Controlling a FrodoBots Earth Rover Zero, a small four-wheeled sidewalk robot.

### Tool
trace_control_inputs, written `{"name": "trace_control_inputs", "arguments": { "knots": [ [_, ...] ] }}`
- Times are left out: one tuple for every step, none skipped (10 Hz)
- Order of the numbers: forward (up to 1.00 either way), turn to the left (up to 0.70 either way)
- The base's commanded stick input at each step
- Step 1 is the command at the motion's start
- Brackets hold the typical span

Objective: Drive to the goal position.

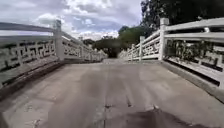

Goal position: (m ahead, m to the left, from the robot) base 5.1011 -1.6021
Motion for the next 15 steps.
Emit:
{"name": "trace_control_inputs", "arguments": {
  "knots": [
    [0.70,0.00],
    [0.70,0.00],
    [0.70,0.00],
    [0.70,0.00],
    [0.70,0.00],
    [0.70,0.00],
    [0.70,0.00],
    [0.70,0.00],
    [0.70,0.00],
    [0.70,0.00],
    [0.70,0.00],
    [0.70,0.00],
    [0.70,0.00],
    [0.70,0.00],
    [0.70,0.00]
  ]
}}
